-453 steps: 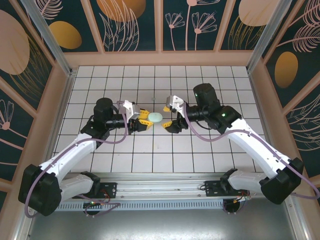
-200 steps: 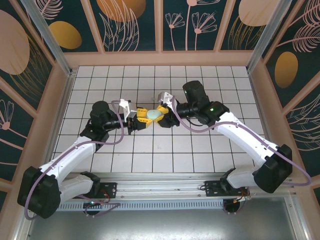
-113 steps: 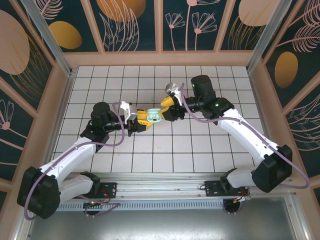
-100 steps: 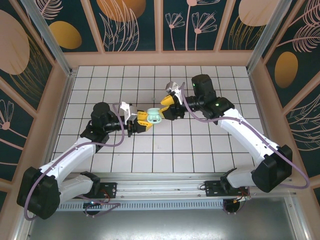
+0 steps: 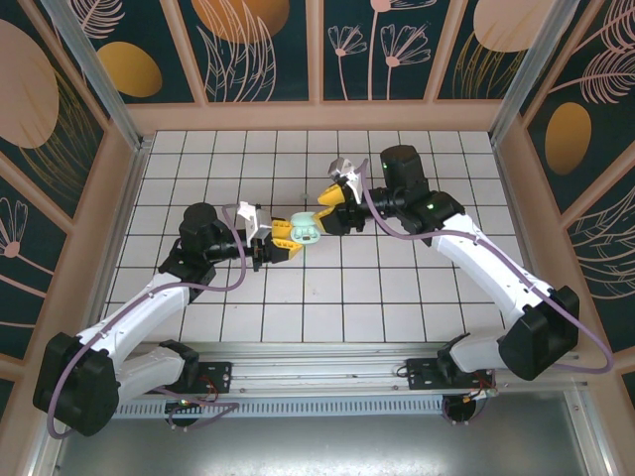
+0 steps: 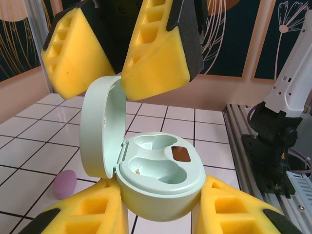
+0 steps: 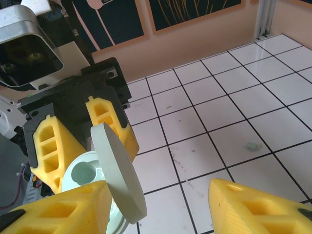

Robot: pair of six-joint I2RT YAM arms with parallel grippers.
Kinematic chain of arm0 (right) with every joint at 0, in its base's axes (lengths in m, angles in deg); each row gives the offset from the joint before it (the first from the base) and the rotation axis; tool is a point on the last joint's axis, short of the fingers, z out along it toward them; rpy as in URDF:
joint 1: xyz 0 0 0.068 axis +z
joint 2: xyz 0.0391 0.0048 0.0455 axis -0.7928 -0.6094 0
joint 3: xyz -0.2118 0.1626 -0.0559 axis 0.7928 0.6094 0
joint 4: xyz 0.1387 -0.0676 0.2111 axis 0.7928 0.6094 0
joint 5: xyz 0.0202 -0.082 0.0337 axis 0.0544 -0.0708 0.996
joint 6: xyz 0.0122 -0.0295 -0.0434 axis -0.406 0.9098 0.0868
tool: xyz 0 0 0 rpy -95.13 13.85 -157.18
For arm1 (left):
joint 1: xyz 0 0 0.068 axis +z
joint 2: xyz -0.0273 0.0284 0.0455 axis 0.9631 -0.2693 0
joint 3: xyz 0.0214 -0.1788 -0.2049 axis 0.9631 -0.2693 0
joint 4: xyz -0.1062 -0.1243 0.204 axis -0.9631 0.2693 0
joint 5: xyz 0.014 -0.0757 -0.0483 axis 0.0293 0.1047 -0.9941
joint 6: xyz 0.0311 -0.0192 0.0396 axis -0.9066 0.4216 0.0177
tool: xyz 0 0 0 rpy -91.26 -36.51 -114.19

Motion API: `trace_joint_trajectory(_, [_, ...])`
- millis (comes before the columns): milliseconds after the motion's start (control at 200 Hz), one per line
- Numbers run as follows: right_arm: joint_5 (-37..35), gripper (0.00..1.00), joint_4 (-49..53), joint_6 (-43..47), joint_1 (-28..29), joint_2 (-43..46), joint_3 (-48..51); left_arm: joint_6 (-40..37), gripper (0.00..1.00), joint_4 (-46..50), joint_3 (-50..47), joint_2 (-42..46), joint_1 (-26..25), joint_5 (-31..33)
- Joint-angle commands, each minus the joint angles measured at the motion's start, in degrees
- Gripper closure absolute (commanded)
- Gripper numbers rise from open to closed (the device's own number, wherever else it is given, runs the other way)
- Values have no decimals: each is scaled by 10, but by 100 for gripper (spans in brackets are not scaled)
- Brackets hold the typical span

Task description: Insert wireless bluetooth earbuds into charging case

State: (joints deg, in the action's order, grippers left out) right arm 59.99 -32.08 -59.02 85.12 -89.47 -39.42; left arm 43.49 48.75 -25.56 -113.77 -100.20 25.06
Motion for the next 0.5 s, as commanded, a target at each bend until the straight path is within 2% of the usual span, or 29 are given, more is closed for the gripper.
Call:
trace_joint_trajectory(0, [5,45,-30,-4,-5,25,5,1,96,1,-5,8,-2,2])
trace_joint_trajectory(495, [-4,42,-14,4,-9,62,19,20,96,-13,-3,3,-2,28])
